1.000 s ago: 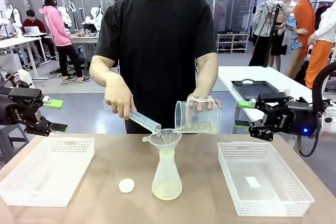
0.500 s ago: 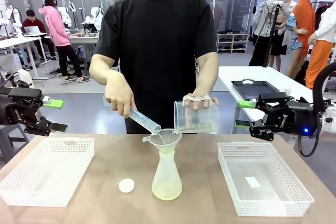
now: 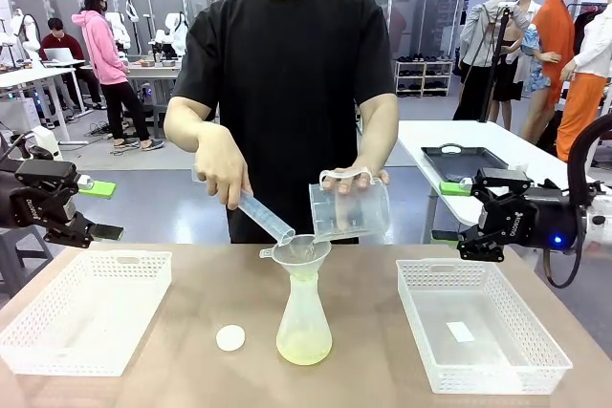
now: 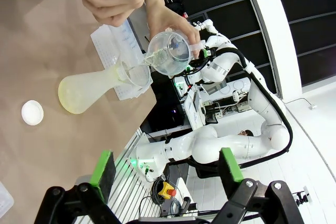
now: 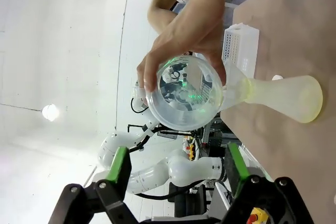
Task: Prepare the solutions needed for the experiment.
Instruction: Once the solution is in the Big flask , pick up the Plastic Funnel and place it back into the right Organizing basket.
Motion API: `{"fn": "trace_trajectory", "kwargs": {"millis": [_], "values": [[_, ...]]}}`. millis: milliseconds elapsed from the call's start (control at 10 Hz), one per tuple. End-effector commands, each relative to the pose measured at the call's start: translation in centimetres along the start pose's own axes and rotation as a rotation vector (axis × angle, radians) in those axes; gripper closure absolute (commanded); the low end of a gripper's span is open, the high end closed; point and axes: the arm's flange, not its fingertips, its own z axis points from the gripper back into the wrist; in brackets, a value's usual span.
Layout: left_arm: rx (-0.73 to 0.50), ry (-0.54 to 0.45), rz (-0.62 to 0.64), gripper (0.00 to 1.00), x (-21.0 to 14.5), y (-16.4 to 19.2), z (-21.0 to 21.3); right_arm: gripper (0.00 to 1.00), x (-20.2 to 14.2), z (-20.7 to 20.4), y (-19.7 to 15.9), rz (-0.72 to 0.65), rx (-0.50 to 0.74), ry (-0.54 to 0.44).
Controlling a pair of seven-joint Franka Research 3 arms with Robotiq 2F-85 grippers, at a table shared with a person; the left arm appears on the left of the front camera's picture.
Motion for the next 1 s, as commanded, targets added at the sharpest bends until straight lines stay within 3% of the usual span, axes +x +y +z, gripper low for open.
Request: {"fn": "trace_trajectory", "kwargs": {"millis": [0,900], "values": [[-0.027,-0.016,-0.007,0.00,0.20,-0.07,-0.18,0.00,0.03,-0.01,0.03,0.003,0.003,-0.003],[-0.027,-0.016,-0.007,0.00,0.20,-0.07,-0.18,0.00,0.03,-0.01,0.03,0.003,0.003,-0.003]]}}
